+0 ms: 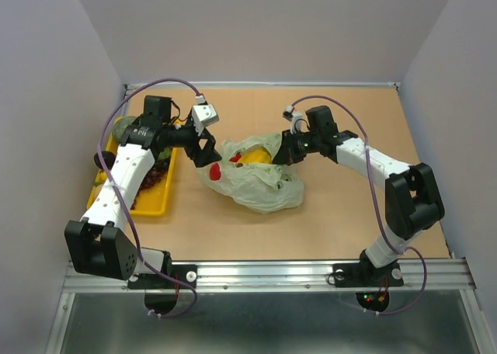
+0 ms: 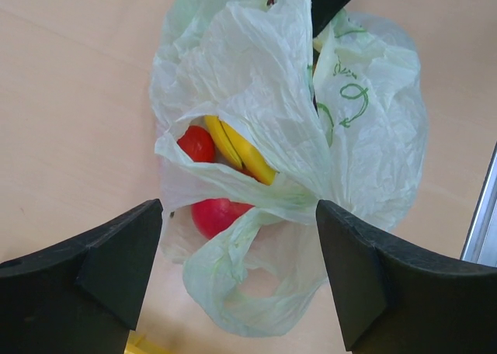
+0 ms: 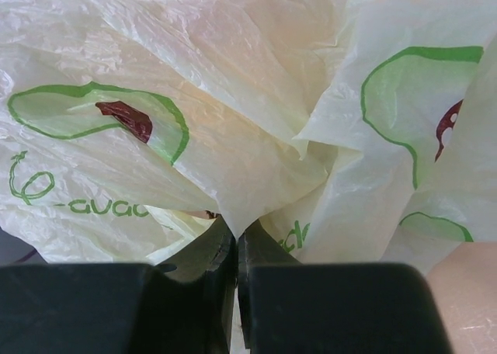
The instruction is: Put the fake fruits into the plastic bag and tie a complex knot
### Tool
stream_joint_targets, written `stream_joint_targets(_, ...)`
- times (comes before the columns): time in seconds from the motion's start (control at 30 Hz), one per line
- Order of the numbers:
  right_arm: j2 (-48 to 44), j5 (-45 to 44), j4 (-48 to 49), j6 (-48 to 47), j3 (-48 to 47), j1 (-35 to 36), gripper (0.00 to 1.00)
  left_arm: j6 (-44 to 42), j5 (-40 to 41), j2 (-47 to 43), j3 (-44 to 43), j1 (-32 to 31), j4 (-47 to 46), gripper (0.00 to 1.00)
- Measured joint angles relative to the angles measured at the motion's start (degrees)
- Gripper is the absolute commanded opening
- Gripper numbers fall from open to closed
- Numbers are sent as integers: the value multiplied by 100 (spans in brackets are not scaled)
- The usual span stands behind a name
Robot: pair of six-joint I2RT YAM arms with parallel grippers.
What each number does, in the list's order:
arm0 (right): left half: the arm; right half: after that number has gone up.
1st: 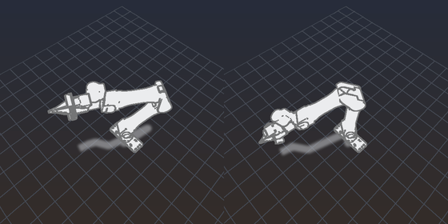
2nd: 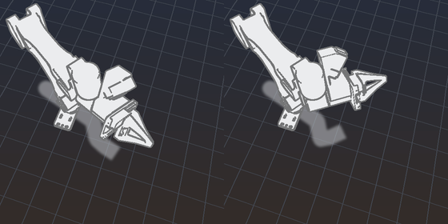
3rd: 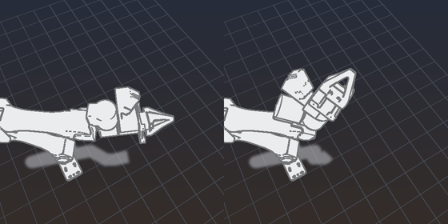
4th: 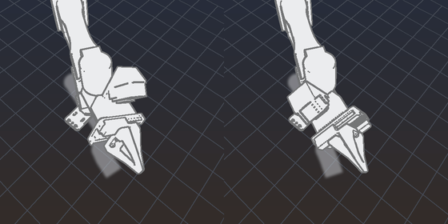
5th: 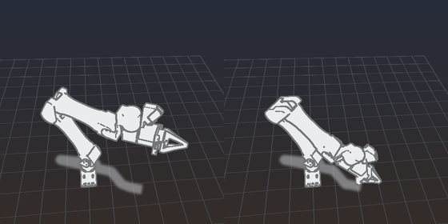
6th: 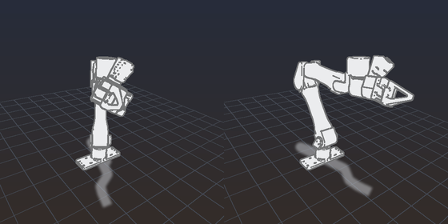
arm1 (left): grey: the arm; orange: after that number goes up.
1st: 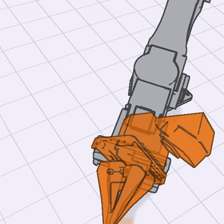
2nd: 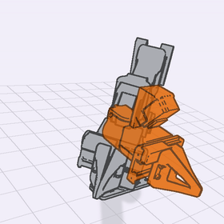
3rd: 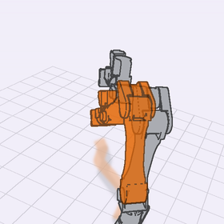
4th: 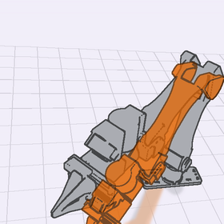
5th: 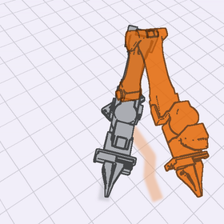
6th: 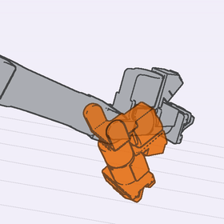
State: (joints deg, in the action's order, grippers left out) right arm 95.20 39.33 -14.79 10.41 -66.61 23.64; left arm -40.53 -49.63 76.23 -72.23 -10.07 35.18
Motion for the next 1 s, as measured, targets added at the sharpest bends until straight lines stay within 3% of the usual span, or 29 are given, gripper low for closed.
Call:
stream_joint_targets(0.03,0,0,-11,-17,0,0,22,50,-7,2,0,-26,-63,92)
stream_joint_targets(0.07,-2,0,-24,-44,0,0,40,101,-22,9,0,-74,-94,92)
stream_joint_targets(0.17,-52,-33,-90,-146,-2,0,60,275,-52,9,0,-160,-201,92)
stream_joint_targets(0.4,-688,-216,-310,-706,-122,0,75,946,-50,-332,2,437,-518,93)
stream_joint_targets(0.67,-588,-455,-459,-1663,-1698,79,86,2138,-160,-1469,37,1808,-1012,93)
stream_joint_targets(0.87,267,-1198,-409,-2736,-3010,1051,100,2850,-332,-1464,328,2540,-1040,93)
stream_joint_targets(1.0,1010,-1495,-424,-3303,-3707,1762,100,2909,-365,-1152,345,2750,-756,93)
